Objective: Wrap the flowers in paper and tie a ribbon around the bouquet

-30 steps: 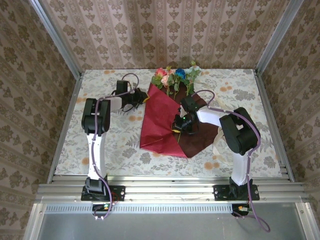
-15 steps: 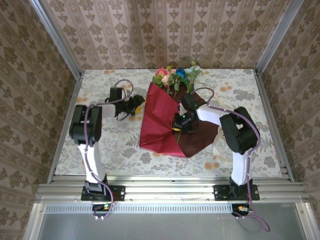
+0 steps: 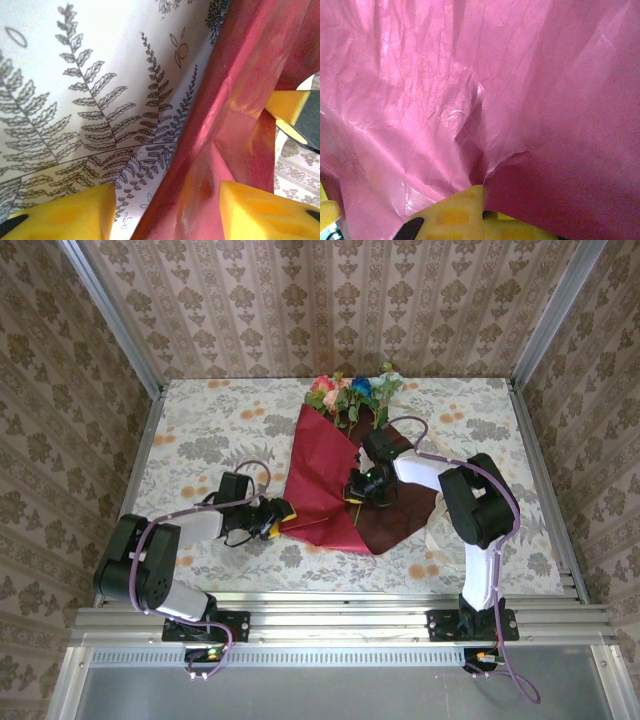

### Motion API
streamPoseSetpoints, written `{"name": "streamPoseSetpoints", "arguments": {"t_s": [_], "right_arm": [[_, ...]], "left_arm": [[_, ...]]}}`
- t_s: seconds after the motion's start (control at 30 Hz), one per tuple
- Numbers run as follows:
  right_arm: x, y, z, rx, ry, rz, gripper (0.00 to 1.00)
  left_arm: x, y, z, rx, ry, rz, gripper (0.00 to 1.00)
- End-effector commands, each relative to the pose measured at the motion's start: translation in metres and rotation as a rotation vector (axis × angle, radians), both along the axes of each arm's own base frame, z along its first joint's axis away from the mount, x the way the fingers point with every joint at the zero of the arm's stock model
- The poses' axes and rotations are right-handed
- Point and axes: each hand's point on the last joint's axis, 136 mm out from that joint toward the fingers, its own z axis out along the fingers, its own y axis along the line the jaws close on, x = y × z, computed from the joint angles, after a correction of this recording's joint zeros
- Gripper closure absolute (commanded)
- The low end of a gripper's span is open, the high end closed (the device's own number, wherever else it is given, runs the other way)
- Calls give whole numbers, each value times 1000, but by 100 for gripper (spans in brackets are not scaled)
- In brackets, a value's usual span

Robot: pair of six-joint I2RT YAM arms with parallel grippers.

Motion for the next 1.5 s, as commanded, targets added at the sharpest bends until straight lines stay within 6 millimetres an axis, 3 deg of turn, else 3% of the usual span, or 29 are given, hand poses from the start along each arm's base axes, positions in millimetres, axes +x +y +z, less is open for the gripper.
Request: {"name": "streamPoseSetpoints", "arguments": {"t_s": [0.0, 0.07, 0.2, 0.3, 0.43, 0.53, 0.63, 0.73, 0.83, 1.03, 1.13, 1.3, 1.47], "right_arm": [[-5, -5, -14, -16, 25, 16, 100], [-5, -5, -14, -15, 25, 17, 100], [-2, -7, -8, -27, 4, 8, 100], [2, -9, 5, -37, -25, -5, 98], [7, -21, 36, -79, -93, -45, 74], [4, -47, 62, -125, -137, -130, 63], [-12, -79, 69, -152, -105, -260, 56], [-50, -106, 58, -185, 10, -410, 52], [-87, -118, 45, -171, 133, -560, 52], [-130, -94, 22, -13, 323, -716, 46], [-142, -88, 15, -19, 359, -744, 44], [-144, -85, -3, 31, 388, -814, 46], [-130, -82, -10, 47, 351, -813, 62]], "left_arm": [[-8, 5, -10, 8, 52, 33, 50], [-5, 3, -10, 2, 46, 39, 58], [-3, 1, -14, -9, 54, 53, 100], [-5, 2, -16, -10, 60, 56, 100], [-5, 1, -21, -28, 65, 69, 100], [-5, -2, -23, -49, 70, 75, 100], [-6, -3, -24, -66, 73, 81, 100], [-7, -4, -25, -80, 75, 76, 100], [-10, -5, -28, -88, 76, 73, 100], [-12, -6, -29, -105, 78, 63, 100], [-12, -8, -29, -111, 80, 56, 100], [-14, -8, -30, -118, 87, 47, 100], [-16, -8, -30, -117, 91, 40, 100]]}}
